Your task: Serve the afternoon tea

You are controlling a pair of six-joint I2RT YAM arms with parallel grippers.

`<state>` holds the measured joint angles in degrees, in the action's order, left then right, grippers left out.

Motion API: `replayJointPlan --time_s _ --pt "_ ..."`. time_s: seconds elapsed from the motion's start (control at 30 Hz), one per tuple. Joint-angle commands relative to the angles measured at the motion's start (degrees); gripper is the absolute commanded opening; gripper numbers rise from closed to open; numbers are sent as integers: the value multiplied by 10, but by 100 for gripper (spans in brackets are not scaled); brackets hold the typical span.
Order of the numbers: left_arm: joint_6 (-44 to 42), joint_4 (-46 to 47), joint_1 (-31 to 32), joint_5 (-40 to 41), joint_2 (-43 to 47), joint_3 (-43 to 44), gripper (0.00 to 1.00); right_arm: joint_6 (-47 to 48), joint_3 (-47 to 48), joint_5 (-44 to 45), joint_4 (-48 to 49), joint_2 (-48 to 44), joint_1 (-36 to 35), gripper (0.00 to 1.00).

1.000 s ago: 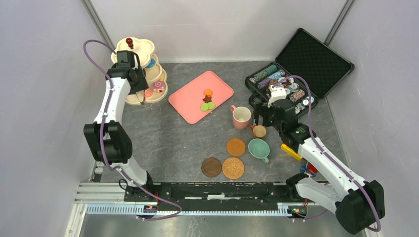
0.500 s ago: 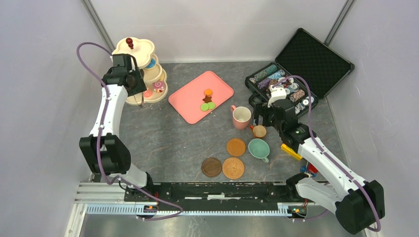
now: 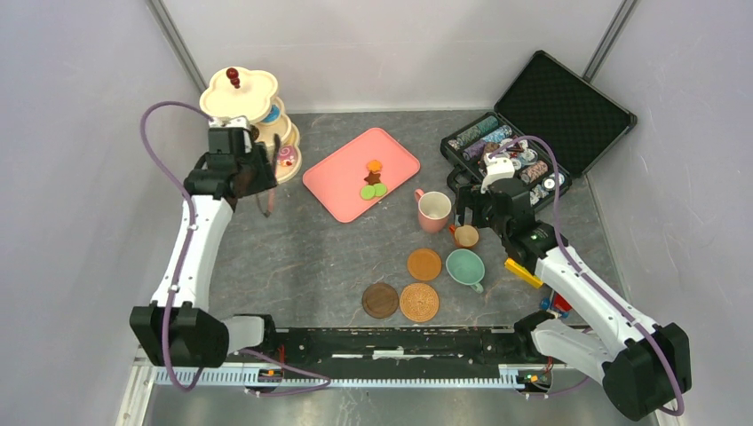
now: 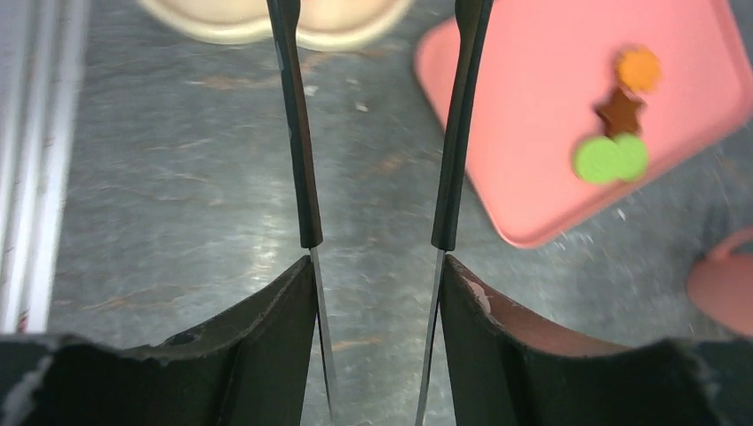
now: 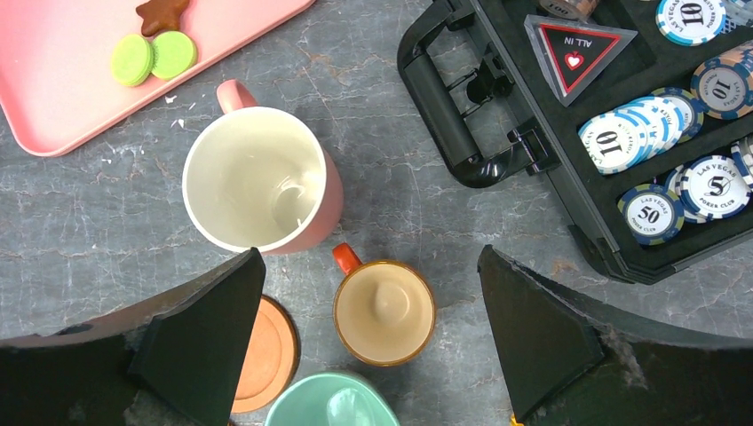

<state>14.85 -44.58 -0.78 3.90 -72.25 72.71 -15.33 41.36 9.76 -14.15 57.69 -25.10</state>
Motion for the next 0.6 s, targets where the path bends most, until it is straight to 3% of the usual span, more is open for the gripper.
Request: replayJointPlan --time_s 0.0,0.13,0.3,0.57 --pt "19 42 92 -37 13 -16 59 -4 13 13 7 6 -2 98" --pt "11 40 170 -84 -25 -15 59 -4 17 21 1 12 -2 98" --pt "29 43 210 -162 -76 -17 59 -8 15 32 -4 12 -2 98" --pt "41 63 246 -162 -136 -48 60 -14 16 37 -5 19 -2 98"
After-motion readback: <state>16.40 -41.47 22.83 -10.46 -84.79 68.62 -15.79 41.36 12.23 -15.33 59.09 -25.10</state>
